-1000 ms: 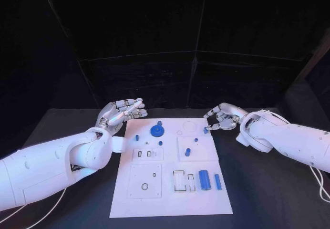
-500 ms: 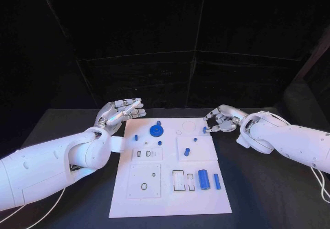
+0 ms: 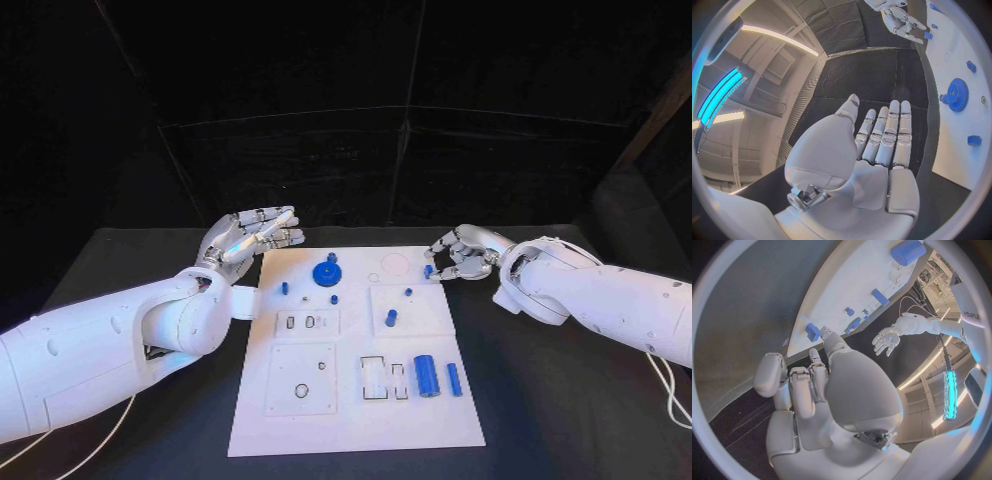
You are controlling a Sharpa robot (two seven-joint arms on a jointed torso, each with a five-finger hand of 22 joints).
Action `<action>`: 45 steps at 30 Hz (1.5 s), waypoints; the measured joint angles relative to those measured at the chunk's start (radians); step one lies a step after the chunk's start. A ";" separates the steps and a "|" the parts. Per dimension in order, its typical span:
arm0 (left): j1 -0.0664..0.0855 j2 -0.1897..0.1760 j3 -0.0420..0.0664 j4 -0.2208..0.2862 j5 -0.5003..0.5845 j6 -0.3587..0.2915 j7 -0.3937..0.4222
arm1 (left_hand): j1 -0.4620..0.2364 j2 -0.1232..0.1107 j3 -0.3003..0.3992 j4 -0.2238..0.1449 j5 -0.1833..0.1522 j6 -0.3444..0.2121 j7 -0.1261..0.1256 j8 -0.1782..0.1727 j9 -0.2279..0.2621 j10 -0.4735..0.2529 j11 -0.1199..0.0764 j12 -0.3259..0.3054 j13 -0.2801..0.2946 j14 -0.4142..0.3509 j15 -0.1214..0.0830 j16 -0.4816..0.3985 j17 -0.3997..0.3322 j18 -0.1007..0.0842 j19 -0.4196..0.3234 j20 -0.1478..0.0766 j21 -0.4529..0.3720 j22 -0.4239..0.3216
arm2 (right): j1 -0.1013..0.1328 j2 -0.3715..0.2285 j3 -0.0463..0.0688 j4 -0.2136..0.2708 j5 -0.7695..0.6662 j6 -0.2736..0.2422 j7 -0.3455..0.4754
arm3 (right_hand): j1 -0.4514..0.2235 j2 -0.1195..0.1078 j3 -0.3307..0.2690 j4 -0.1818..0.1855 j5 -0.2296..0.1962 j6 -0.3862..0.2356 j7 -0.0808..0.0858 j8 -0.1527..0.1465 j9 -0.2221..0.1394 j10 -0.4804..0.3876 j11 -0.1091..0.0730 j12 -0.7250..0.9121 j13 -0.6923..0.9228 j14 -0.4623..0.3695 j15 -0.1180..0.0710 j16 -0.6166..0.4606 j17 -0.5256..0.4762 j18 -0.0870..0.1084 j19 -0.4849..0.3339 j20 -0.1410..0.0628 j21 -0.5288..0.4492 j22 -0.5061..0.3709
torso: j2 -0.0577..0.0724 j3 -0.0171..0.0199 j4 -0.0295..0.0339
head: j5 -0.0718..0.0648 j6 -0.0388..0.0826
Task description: Assemble the parts on the task board
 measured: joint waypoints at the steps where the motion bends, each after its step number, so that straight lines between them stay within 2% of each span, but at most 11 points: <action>1: 0.000 0.000 0.000 0.000 0.000 0.000 0.000 | 0.000 0.000 0.000 0.000 0.000 0.000 0.000 0.000 0.000 0.000 0.000 0.000 0.000 0.000 0.000 0.000 0.000 0.000 0.000 0.000 0.000 0.000 | -0.002 0.001 0.000 -0.002 0.000 0.000 -0.001 | 0.000 0.000 0.001 -0.001 0.000 0.004 0.002 0.003 0.001 0.000 0.000 0.000 0.000 0.000 0.000 0.000 0.000 0.000 0.000 0.000 0.000 0.000 | 0.000 0.0001 0.0000 | 0.000 -0.001; 8: -0.001 0.000 0.000 -0.002 0.000 0.000 0.000 | 0.000 0.000 0.000 0.000 0.000 0.000 0.000 0.000 0.000 0.000 0.000 0.000 0.000 0.000 0.000 0.000 0.000 0.000 0.000 0.000 0.000 0.000 | -0.014 0.007 0.000 -0.004 -0.004 0.000 -0.006 | -0.004 0.004 0.004 -0.004 -0.004 0.015 -0.002 0.011 0.002 0.000 0.000 0.005 0.000 0.000 0.000 0.000 0.000 0.000 0.000 0.000 0.000 0.002 | 0.000 0.0001 0.0000 | 0.002 -0.003; 20: -0.001 0.002 0.000 -0.004 0.000 0.000 0.000 | 0.000 0.000 0.000 0.000 0.000 0.000 0.000 0.000 0.000 0.000 0.000 0.000 0.000 0.000 0.000 0.000 0.000 0.000 0.000 0.000 0.000 0.000 | -0.017 0.008 0.000 -0.010 -0.010 -0.001 -0.009 | -0.009 0.009 0.015 -0.004 -0.004 0.033 -0.002 0.021 0.004 0.004 -0.004 0.008 0.001 0.000 0.000 0.000 0.000 0.000 0.000 0.000 0.004 0.005 | 0.000 0.0002 -0.0007 | 0.002 -0.003; 31: -0.001 0.003 0.000 -0.005 0.000 0.000 0.000 | 0.000 0.000 0.000 0.000 0.000 0.000 0.000 0.000 0.000 0.000 0.000 0.000 0.000 0.000 0.000 0.000 0.000 0.000 0.000 0.000 0.000 0.000 | -0.018 0.016 0.000 -0.021 -0.011 -0.003 -0.010 | -0.029 0.045 0.050 0.000 -0.023 0.094 -0.019 0.046 0.009 0.013 -0.013 0.016 0.003 0.000 0.000 0.000 0.000 0.000 0.004 -0.004 0.004 0.009 | 0.000 0.0003 -0.0006 | 0.001 -0.004; 45: -0.001 0.002 0.000 -0.005 0.000 0.002 -0.001 | 0.000 0.000 0.000 0.000 0.000 0.000 0.000 0.000 0.000 0.000 0.000 0.000 0.000 0.000 0.000 0.000 0.000 0.000 0.000 0.000 0.000 -0.001 | -0.018 0.024 0.000 -0.027 -0.010 -0.004 -0.010 | -0.028 0.046 0.058 -0.004 -0.040 0.094 -0.019 0.046 0.006 0.014 -0.015 0.019 0.001 -0.004 -0.004 0.000 0.000 0.000 0.007 -0.007 0.004 0.010 | -0.001 0.0005 0.0001 | 0.005 -0.005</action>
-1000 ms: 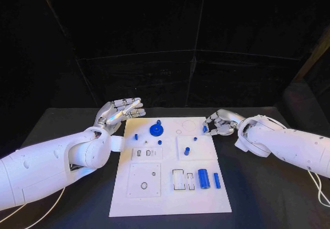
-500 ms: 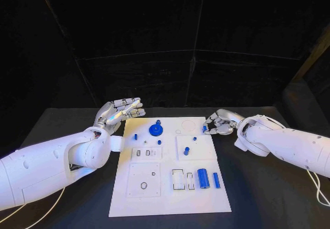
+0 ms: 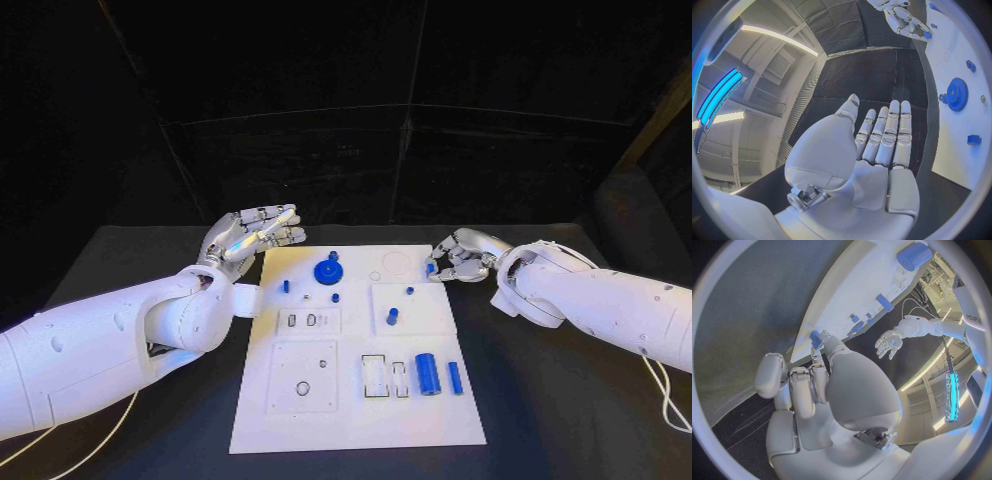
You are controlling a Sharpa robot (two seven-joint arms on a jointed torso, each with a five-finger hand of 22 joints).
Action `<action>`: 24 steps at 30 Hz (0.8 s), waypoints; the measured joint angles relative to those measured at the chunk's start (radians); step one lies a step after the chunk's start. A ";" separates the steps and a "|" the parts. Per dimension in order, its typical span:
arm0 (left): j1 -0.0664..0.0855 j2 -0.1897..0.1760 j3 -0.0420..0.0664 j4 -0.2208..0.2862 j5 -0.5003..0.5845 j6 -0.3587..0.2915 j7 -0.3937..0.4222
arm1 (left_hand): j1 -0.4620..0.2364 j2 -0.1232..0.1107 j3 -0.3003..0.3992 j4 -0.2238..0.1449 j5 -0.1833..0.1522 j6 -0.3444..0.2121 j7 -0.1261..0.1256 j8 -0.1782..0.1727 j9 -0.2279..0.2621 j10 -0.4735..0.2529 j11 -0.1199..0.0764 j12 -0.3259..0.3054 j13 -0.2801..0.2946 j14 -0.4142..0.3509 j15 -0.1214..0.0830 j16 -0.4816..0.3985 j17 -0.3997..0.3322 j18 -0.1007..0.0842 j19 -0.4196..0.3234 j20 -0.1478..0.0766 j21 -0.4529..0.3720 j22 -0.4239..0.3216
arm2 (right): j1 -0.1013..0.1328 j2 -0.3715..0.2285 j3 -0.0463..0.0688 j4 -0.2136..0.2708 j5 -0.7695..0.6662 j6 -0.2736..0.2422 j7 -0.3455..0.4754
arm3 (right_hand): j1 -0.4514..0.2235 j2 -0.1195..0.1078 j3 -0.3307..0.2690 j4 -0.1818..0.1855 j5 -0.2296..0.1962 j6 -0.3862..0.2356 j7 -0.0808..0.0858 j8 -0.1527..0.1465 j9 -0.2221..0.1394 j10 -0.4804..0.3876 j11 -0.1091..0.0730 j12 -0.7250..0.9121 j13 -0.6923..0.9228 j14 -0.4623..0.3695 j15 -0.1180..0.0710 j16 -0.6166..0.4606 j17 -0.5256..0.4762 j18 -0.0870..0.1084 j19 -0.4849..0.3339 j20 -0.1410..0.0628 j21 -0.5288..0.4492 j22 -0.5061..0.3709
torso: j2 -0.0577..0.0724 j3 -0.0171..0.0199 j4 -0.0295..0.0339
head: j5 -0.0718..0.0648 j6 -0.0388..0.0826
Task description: Assemble the parts on the task board
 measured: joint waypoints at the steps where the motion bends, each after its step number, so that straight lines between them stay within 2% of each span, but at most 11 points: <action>1: 0.000 0.000 0.000 0.000 0.000 0.000 0.000 | 0.000 0.000 0.000 0.000 0.000 0.000 0.000 0.000 0.000 0.000 0.000 0.000 0.000 0.000 0.000 0.000 0.000 0.000 0.000 0.000 0.000 0.000 | 0.000 0.001 0.000 0.000 0.000 0.000 0.000 | 0.000 0.000 0.000 0.000 0.000 0.000 0.000 0.000 0.000 0.000 0.000 0.000 0.000 0.000 0.000 0.000 0.000 0.000 0.000 0.000 0.000 0.000 | 0.000 0.0000 0.0000 | 0.000 0.000; 19: 0.000 -0.002 0.000 -0.001 0.000 0.003 -0.002 | 0.000 0.000 0.000 0.000 0.000 0.000 0.000 0.000 0.000 0.000 0.000 0.000 0.000 0.000 0.000 0.000 0.000 0.000 0.000 0.000 0.000 0.000 | 0.000 0.006 0.000 -0.004 0.001 0.002 -0.007 | 0.000 0.000 0.017 -0.011 -0.009 0.012 -0.004 -0.005 -0.002 0.000 0.000 0.000 0.000 0.000 0.000 0.000 0.000 0.000 0.000 0.000 0.004 0.003 | 0.000 0.0004 -0.0008 | -0.003 -0.001; 24: 0.000 -0.004 0.000 0.000 0.000 0.003 -0.002 | 0.000 0.000 0.000 0.000 0.000 0.000 0.000 0.000 0.000 0.000 0.000 0.000 0.000 0.000 0.000 0.000 0.000 0.000 0.000 0.000 0.000 0.000 | 0.000 0.007 0.000 -0.005 0.000 0.001 -0.011 | 0.000 0.000 0.035 -0.017 -0.028 0.024 -0.008 -0.005 -0.003 0.000 0.000 0.000 0.001 0.002 -0.002 0.004 0.000 0.000 0.000 0.000 0.004 0.004 | 0.000 0.0004 -0.0008 | -0.003 -0.003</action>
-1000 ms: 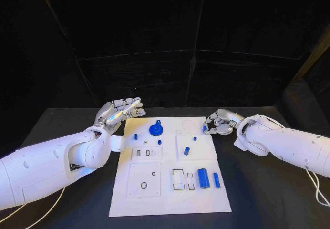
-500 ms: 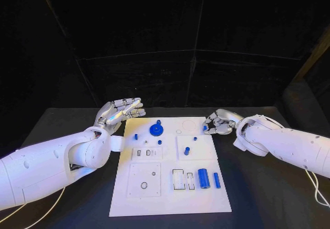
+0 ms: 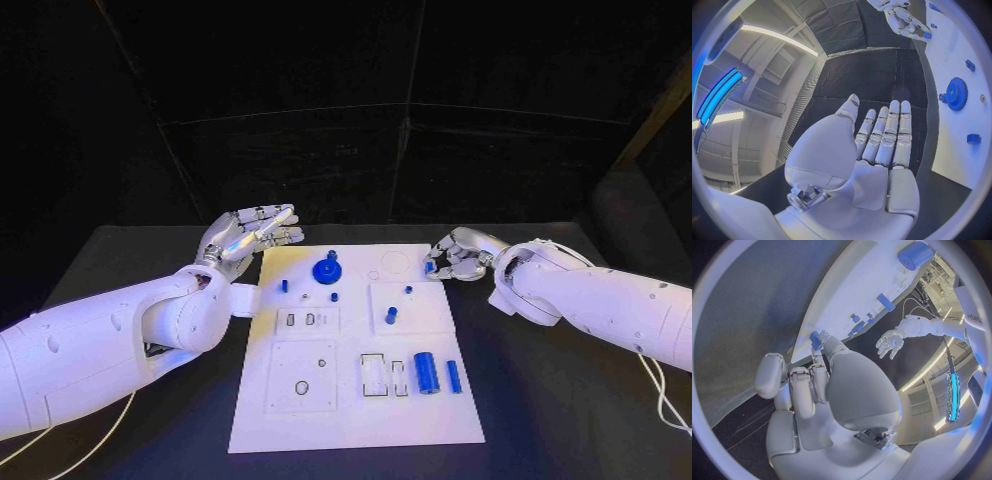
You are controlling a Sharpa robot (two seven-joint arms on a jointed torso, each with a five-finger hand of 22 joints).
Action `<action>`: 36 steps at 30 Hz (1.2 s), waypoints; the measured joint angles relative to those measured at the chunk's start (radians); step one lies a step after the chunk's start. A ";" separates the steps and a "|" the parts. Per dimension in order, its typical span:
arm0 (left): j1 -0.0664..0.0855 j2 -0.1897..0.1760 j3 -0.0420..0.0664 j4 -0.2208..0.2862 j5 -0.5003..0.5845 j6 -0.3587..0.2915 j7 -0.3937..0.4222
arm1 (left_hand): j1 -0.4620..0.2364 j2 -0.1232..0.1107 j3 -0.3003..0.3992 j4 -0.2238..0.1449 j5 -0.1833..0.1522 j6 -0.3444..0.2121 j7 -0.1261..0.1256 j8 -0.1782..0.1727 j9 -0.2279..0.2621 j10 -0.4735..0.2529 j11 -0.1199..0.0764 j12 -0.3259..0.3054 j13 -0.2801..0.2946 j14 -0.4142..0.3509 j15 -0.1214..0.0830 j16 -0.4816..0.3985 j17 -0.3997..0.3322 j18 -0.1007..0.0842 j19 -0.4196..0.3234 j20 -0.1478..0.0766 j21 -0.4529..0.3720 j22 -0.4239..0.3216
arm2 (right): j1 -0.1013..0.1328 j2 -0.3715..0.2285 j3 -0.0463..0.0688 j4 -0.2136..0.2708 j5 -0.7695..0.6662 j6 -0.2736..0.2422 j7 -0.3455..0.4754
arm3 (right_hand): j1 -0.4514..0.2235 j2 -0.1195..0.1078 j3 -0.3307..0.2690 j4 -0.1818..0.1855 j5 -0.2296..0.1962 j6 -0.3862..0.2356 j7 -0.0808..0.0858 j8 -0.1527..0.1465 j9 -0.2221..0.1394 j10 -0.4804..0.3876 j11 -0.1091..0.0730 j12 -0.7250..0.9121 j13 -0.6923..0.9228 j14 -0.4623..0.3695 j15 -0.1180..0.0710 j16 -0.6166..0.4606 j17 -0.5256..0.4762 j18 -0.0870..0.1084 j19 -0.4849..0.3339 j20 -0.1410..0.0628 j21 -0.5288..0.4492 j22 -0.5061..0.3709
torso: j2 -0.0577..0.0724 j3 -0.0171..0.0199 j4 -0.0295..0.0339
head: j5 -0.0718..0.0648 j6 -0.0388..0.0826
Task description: Assemble the parts on the task board
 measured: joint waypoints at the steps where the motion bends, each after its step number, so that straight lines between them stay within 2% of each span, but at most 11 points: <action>1: 0.000 0.000 0.000 0.000 0.000 0.000 0.000 | 0.000 0.000 0.000 0.000 0.000 0.000 0.000 0.000 0.000 0.000 0.000 0.000 0.000 0.000 0.000 0.000 0.000 0.000 0.000 0.000 0.000 0.000 | 0.000 0.000 0.000 0.000 -0.001 0.000 0.000 | 0.002 0.001 0.007 -0.001 -0.010 0.000 0.000 0.000 0.000 0.000 0.000 0.000 0.000 0.002 -0.002 0.000 0.000 0.000 0.000 0.000 0.000 0.000 | 0.000 0.0000 0.0000 | 0.000 0.000; 7: 0.000 0.000 0.000 0.001 0.000 0.000 0.000 | 0.000 0.000 0.000 0.000 0.000 0.000 0.000 0.000 0.000 0.000 0.000 0.000 0.000 0.000 0.000 0.000 0.000 0.000 0.000 0.000 0.000 0.000 | 0.000 0.003 0.000 0.001 -0.006 -0.006 -0.001 | 0.003 0.012 0.033 -0.007 -0.021 0.020 -0.005 0.000 -0.004 0.002 -0.009 0.002 0.000 -0.002 -0.005 0.000 0.000 0.000 0.004 -0.004 0.000 0.003 | 0.000 0.0000 0.0000 | -0.001 -0.001; 11: 0.000 -0.001 0.000 0.001 0.000 0.000 0.000 | 0.000 0.000 0.000 0.000 0.000 0.000 0.000 0.000 0.000 0.000 0.000 0.000 0.000 0.000 0.000 0.000 0.000 0.000 0.000 0.000 0.000 0.000 | 0.000 0.002 0.000 0.007 -0.010 -0.017 0.001 | 0.002 0.019 0.051 -0.010 -0.025 0.031 -0.008 0.007 -0.004 0.002 -0.009 0.002 -0.001 0.000 -0.007 0.000 0.001 0.000 0.007 -0.007 0.005 0.008 | 0.000 0.0000 0.0001 | -0.001 -0.002; 19: 0.000 -0.002 0.000 0.000 0.000 0.000 -0.001 | 0.000 0.000 0.000 0.000 0.000 0.000 0.000 0.000 0.000 0.000 0.000 0.000 0.000 0.000 0.000 0.000 0.000 0.000 0.000 0.000 0.000 0.000 | 0.000 -0.008 0.000 0.038 -0.019 -0.054 0.001 | -0.003 0.030 0.068 -0.014 -0.028 0.032 -0.007 0.009 -0.004 0.005 -0.013 0.002 -0.001 -0.002 -0.012 0.004 0.001 0.000 0.007 -0.007 0.005 0.012 | 0.000 0.0002 0.0001 | -0.001 0.000; 22: 0.000 -0.003 0.000 0.000 0.000 0.000 -0.001 | 0.000 0.000 0.000 0.000 0.000 0.000 0.000 0.000 0.000 0.000 0.000 0.000 0.000 0.000 0.000 0.000 0.000 0.000 0.000 0.000 0.000 0.000 | 0.000 -0.022 0.000 0.069 -0.026 -0.070 -0.005 | -0.006 0.034 0.075 -0.013 -0.026 0.032 -0.008 0.009 -0.004 0.005 -0.013 0.003 -0.001 -0.002 -0.012 0.005 0.001 0.000 0.007 -0.007 0.005 0.012 | -0.001 0.0002 -0.0005 | -0.001 0.000; 26: 0.000 -0.004 0.000 0.002 0.000 0.000 -0.001 | 0.000 0.000 0.000 0.000 0.000 0.000 0.000 0.000 0.000 0.000 0.000 0.000 0.000 0.000 0.000 0.000 0.000 0.000 0.000 0.000 0.000 0.000 | 0.000 -0.047 0.001 0.130 -0.037 -0.087 -0.023 | -0.010 0.038 0.080 -0.009 -0.026 0.032 -0.008 0.008 -0.004 0.002 -0.016 -0.001 0.000 -0.002 -0.012 0.005 0.001 0.000 0.011 -0.011 0.005 0.013 | -0.005 -0.0024 -0.0012 | -0.003 -0.002; 31: 0.000 -0.006 0.000 0.005 0.000 0.000 -0.001 | 0.000 0.000 0.000 0.000 0.000 0.000 0.000 0.000 0.000 0.000 0.000 0.000 0.000 0.000 0.000 0.000 0.000 0.000 0.000 0.000 0.000 -0.001 | 0.005 -0.061 0.002 0.228 -0.057 -0.112 -0.086 | -0.018 0.047 0.092 -0.004 -0.048 0.031 -0.008 0.004 -0.004 0.002 -0.016 -0.010 0.001 -0.002 -0.012 0.005 0.001 0.000 0.011 -0.011 0.005 0.012 | -0.011 -0.0081 -0.0012 | -0.002 -0.003; 36: 0.000 -0.004 0.000 0.004 0.001 0.000 -0.002 | 0.000 0.000 0.000 0.000 0.000 0.000 0.000 0.000 0.000 0.000 0.000 0.000 0.000 0.000 0.000 0.000 0.000 0.000 0.000 0.000 0.000 -0.001 | 0.008 -0.035 0.003 0.318 -0.092 -0.138 -0.188 | -0.026 0.051 0.099 -0.005 -0.060 0.033 -0.007 -0.001 -0.004 -0.002 -0.020 -0.013 0.001 -0.002 -0.012 0.005 0.001 0.000 0.007 -0.015 0.005 0.008 | -0.018 -0.0147 0.0011 | 0.003 -0.006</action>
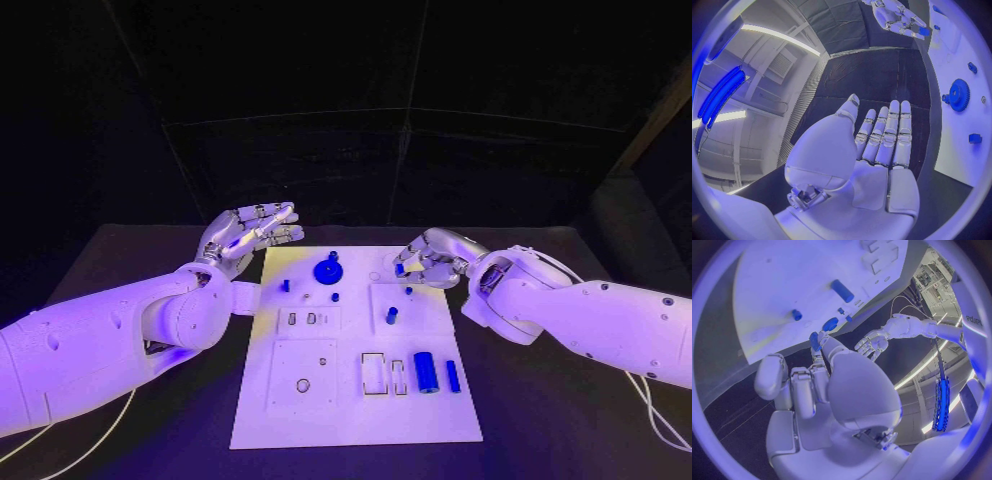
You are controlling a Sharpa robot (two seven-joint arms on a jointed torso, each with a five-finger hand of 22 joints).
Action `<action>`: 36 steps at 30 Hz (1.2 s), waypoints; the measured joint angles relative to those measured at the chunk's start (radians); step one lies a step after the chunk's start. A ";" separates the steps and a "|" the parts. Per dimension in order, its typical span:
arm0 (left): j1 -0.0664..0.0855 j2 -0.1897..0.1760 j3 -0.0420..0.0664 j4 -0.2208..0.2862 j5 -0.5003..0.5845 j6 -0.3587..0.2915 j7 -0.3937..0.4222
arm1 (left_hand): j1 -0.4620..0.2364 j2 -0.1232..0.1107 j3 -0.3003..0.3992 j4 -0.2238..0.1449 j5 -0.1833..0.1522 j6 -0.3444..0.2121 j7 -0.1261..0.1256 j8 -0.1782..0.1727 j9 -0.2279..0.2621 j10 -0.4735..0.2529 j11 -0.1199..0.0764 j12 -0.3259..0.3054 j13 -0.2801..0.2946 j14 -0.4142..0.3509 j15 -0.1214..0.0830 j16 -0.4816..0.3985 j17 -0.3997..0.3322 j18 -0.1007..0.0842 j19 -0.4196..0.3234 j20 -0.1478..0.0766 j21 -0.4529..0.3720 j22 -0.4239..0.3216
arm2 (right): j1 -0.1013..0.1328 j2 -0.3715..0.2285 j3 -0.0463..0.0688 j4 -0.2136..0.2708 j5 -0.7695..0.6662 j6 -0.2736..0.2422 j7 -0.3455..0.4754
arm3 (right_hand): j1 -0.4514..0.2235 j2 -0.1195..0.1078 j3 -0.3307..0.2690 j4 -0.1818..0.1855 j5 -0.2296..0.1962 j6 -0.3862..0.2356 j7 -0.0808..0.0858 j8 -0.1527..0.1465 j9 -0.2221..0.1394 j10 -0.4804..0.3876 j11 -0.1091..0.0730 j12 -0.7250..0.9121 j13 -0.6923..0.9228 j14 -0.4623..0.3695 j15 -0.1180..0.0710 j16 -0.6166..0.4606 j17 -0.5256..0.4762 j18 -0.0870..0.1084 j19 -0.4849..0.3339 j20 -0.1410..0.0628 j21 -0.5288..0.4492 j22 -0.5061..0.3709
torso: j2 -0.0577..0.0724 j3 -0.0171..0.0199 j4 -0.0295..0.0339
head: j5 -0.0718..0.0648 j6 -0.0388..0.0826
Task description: Assemble the parts on the task board
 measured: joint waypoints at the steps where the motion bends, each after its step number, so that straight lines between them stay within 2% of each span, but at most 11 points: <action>1: 0.000 0.001 0.000 -0.001 0.000 0.000 0.000 | 0.000 0.000 0.000 0.000 0.000 0.000 0.000 0.000 0.000 0.000 0.000 0.000 0.000 0.000 0.000 0.000 0.000 0.000 0.000 0.000 0.000 0.000 | 0.000 0.011 0.000 0.008 -0.009 -0.004 -0.017 | 0.000 0.000 0.000 0.000 0.000 0.000 0.000 0.000 0.000 0.000 0.000 0.000 0.000 0.000 0.000 0.000 0.000 0.000 0.000 0.000 0.000 0.000 | -0.002 -0.0018 0.0009 | 0.001 -0.001; 7: 0.000 0.006 0.000 -0.004 0.002 0.000 -0.001 | 0.000 0.000 -0.003 -0.003 0.000 0.000 0.000 0.000 0.000 0.000 0.000 0.000 0.000 0.000 0.000 0.000 0.000 0.000 0.000 0.000 0.000 0.000 | 0.001 0.094 0.000 0.015 -0.062 -0.019 -0.098 | -0.004 -0.001 0.004 -0.003 0.000 0.000 0.000 0.000 0.000 0.000 0.000 -0.007 -0.001 0.000 0.000 0.000 0.000 0.000 0.000 0.000 0.000 -0.001 | -0.011 -0.0100 0.0055 | 0.012 -0.008; 13: 0.001 0.012 0.000 -0.009 0.003 0.000 -0.001 | 0.000 0.000 -0.003 -0.003 0.000 0.000 0.000 0.000 0.000 0.000 0.000 0.000 0.000 0.000 0.000 0.000 0.000 0.000 0.000 0.000 0.000 0.000 | 0.001 0.199 -0.001 -0.019 -0.102 -0.020 -0.163 | -0.008 -0.005 0.009 -0.003 -0.002 0.000 0.000 0.000 0.000 -0.004 -0.003 -0.015 -0.002 0.000 0.000 0.000 0.000 0.000 -0.004 -0.003 0.000 -0.011 | -0.019 -0.0163 0.0118 | 0.036 -0.023; 16: 0.001 0.015 0.000 -0.011 0.003 0.000 -0.001 | 0.000 0.000 -0.003 -0.003 0.000 0.000 0.000 0.000 0.000 0.000 0.000 0.000 0.000 0.000 0.000 0.000 0.000 0.000 0.000 0.000 0.000 0.000 | -0.001 0.228 -0.002 -0.027 -0.114 -0.019 -0.185 | -0.009 -0.007 0.009 -0.003 -0.004 0.001 0.001 0.000 0.000 -0.004 -0.003 -0.018 -0.002 0.000 0.000 0.000 0.000 0.000 -0.003 -0.003 0.000 -0.012 | -0.021 -0.0190 0.0155 | 0.046 -0.029; 17: 0.001 0.017 0.000 -0.011 0.004 0.000 -0.002 | 0.000 0.000 -0.003 -0.003 0.000 0.000 0.000 0.000 0.000 0.000 0.000 0.000 0.000 0.000 0.000 0.000 0.000 0.000 0.000 0.000 0.000 0.000 | -0.003 0.239 -0.004 -0.029 -0.118 -0.018 -0.194 | -0.011 -0.008 0.009 -0.003 -0.004 0.001 0.001 0.000 0.000 -0.008 -0.003 -0.019 -0.002 0.000 0.000 0.000 0.000 0.000 -0.004 -0.003 0.000 -0.013 | -0.022 -0.0198 0.0168 | 0.049 -0.030; 19: 0.001 0.019 0.000 -0.012 0.004 0.001 -0.002 | 0.000 0.000 -0.003 -0.003 0.000 0.000 0.000 0.000 0.000 0.000 0.000 0.000 0.000 0.000 0.000 0.000 0.000 0.000 0.000 0.000 0.000 0.000 | -0.004 0.253 -0.016 -0.029 -0.124 -0.017 -0.205 | -0.012 -0.009 0.009 -0.003 -0.005 0.001 0.001 0.000 0.000 -0.011 -0.003 -0.020 -0.002 0.000 0.000 0.000 0.000 0.000 -0.003 -0.003 0.000 -0.014 | -0.022 -0.0215 0.0188 | 0.053 -0.033; 24: 0.002 0.023 0.000 -0.015 0.004 0.001 -0.003 | 0.000 0.000 -0.003 -0.003 0.000 0.000 0.000 0.000 0.000 0.000 0.000 0.000 0.000 0.000 0.000 0.000 0.000 0.000 0.000 0.000 0.000 0.000 | -0.013 0.277 -0.044 -0.020 -0.137 -0.009 -0.225 | -0.013 -0.011 0.009 -0.003 -0.006 0.001 0.001 0.000 0.000 -0.011 -0.003 -0.020 -0.003 0.000 0.000 0.000 0.000 0.000 -0.004 -0.003 0.000 -0.014 | -0.023 -0.0214 0.0192 | 0.062 -0.041; 28: 0.002 0.024 0.000 -0.015 0.004 0.001 -0.003 | 0.000 0.000 -0.003 -0.003 0.000 0.000 0.000 0.000 0.000 0.000 0.000 0.000 0.000 0.000 0.000 0.000 0.000 0.000 0.000 0.000 0.000 0.000 | -0.014 0.288 -0.062 -0.016 -0.145 -0.002 -0.238 | -0.015 -0.012 0.009 -0.003 -0.006 0.001 0.001 0.000 0.000 -0.011 -0.003 -0.020 -0.004 0.000 0.000 0.000 0.000 0.000 -0.004 -0.003 0.000 -0.014 | -0.023 -0.0208 0.0192 | 0.064 -0.047; 31: 0.002 0.025 0.000 -0.015 0.005 0.001 -0.003 | 0.000 0.000 -0.003 -0.003 0.000 0.000 0.000 0.000 0.000 0.000 0.000 0.000 0.000 0.000 0.000 0.000 0.000 0.000 0.000 0.000 0.000 0.000 | -0.018 0.292 -0.069 -0.018 -0.151 0.002 -0.245 | -0.016 -0.013 0.009 -0.003 -0.006 0.001 0.001 0.001 0.000 -0.011 -0.003 -0.021 -0.004 0.000 0.000 0.000 0.000 0.000 -0.003 -0.003 0.000 -0.014 | -0.023 -0.0194 0.0192 | 0.065 -0.051; 36: 0.002 0.026 0.000 -0.016 0.005 0.002 -0.004 | 0.000 0.000 -0.003 -0.003 0.000 0.000 0.000 0.000 0.000 0.000 0.000 0.000 0.000 0.000 0.000 0.000 0.000 0.000 0.000 0.000 0.000 0.000 | -0.024 0.303 -0.073 -0.028 -0.162 0.005 -0.254 | -0.016 -0.013 0.014 -0.003 -0.008 0.001 0.001 0.002 0.000 -0.011 -0.003 -0.022 -0.004 0.000 0.000 0.000 0.000 0.000 -0.004 -0.003 0.000 -0.014 | -0.022 -0.0175 0.0192 | 0.068 -0.054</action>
